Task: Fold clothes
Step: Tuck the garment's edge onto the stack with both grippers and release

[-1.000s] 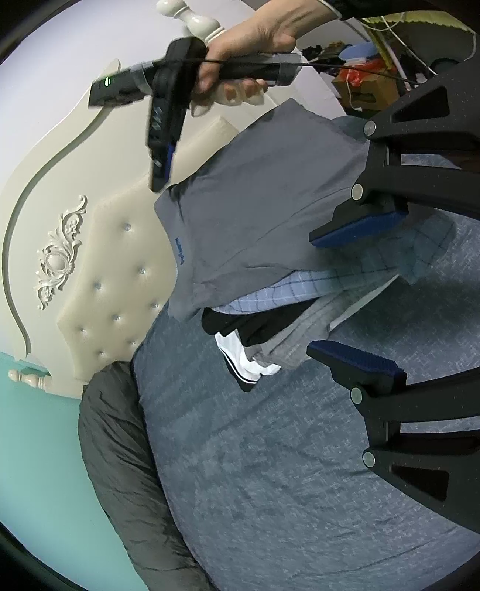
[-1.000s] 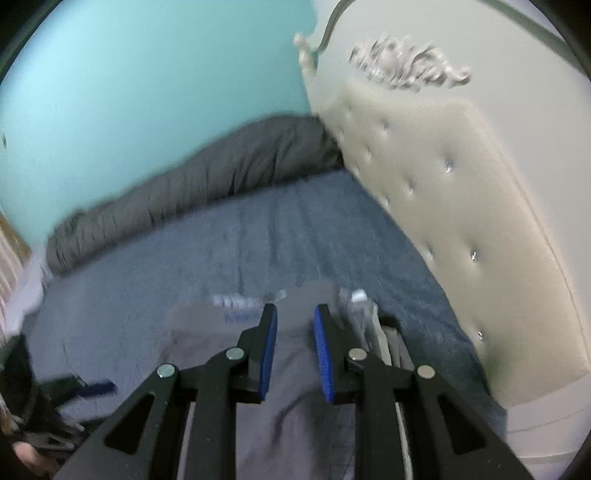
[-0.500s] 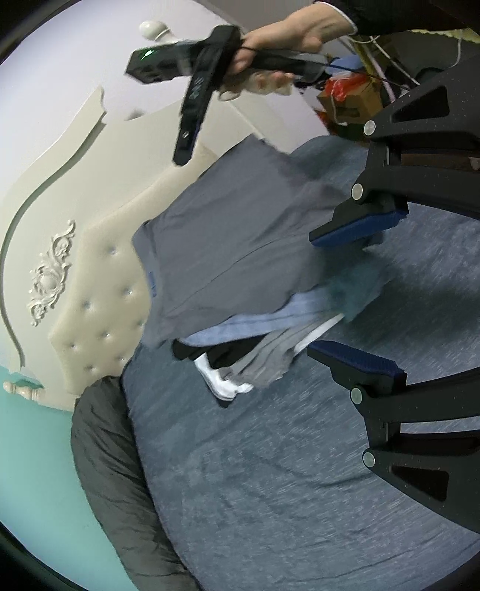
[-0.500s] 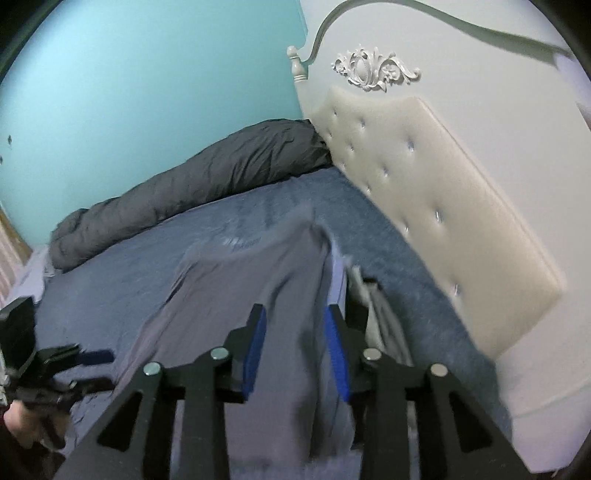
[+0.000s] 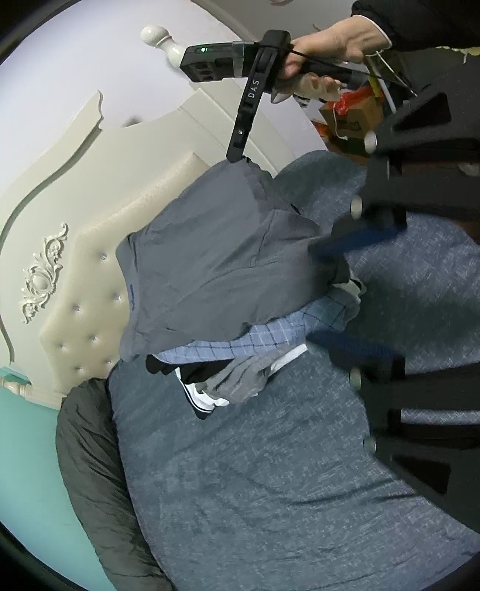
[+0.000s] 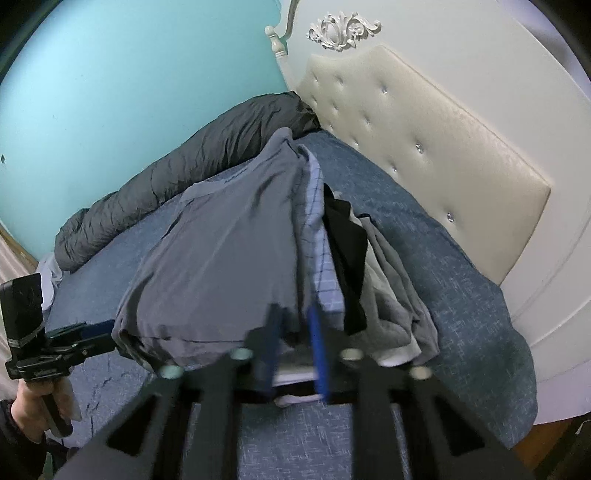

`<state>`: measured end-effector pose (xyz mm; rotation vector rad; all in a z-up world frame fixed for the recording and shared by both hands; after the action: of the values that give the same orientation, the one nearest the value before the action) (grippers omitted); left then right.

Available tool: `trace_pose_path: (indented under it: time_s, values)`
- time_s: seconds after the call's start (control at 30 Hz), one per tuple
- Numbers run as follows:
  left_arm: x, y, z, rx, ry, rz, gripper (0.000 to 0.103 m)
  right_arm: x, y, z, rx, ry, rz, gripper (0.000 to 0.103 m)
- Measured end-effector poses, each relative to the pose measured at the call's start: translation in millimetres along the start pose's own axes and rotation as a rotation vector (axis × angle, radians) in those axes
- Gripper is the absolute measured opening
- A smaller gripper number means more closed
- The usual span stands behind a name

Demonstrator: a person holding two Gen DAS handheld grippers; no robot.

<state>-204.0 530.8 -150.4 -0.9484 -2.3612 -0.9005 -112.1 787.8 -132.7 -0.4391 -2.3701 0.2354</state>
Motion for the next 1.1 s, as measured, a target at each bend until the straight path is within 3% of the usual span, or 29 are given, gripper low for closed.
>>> trace_pose_path:
  time_s: [0.03,0.13,0.37,0.63,0.83,1.07,1.1]
  values:
    - [-0.3,0.6,1.3,0.000,-0.005,0.005,0.011,-0.3,0.7,-1.0,0.006,0.006,0.004,0.006]
    - [-1.4,4.0,-1.1,-0.001,0.001,0.030,0.002,-0.8,3.1,-5.4,0.030,0.028,0.019,0.003]
    - [-6.0,-4.1,-12.3,0.017,0.029,0.019,0.001,0.2,11.8,-14.0,0.020,0.057,0.034,0.003]
    - [-12.3,-6.7,-10.3,0.049,0.015,0.034,0.001,-9.3,22.3,-4.2,-0.038,0.034,0.044,0.003]
    - [-14.1,-2.7,-7.4,0.086,0.005,0.064,0.000,-11.6,20.5,-4.7,-0.030,0.050,0.058,0.004]
    - [2.0,13.7,-28.8,0.092,0.093,0.077,0.002,4.3,6.2,-24.3,-0.034,0.143,0.027,0.010]
    - [6.5,17.5,-29.0,0.087,0.103,0.076,0.006,7.1,3.8,-26.2,-0.025,0.158,0.033,0.011]
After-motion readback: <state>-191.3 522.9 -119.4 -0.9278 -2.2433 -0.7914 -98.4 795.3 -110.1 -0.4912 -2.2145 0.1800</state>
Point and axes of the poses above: each gripper's, at about its wrist camera, not at the fingertips, and z roughly the way its jaws point, y to its right, x to its top, the point moved 4 cm from there along z, roughly the way its jaws point
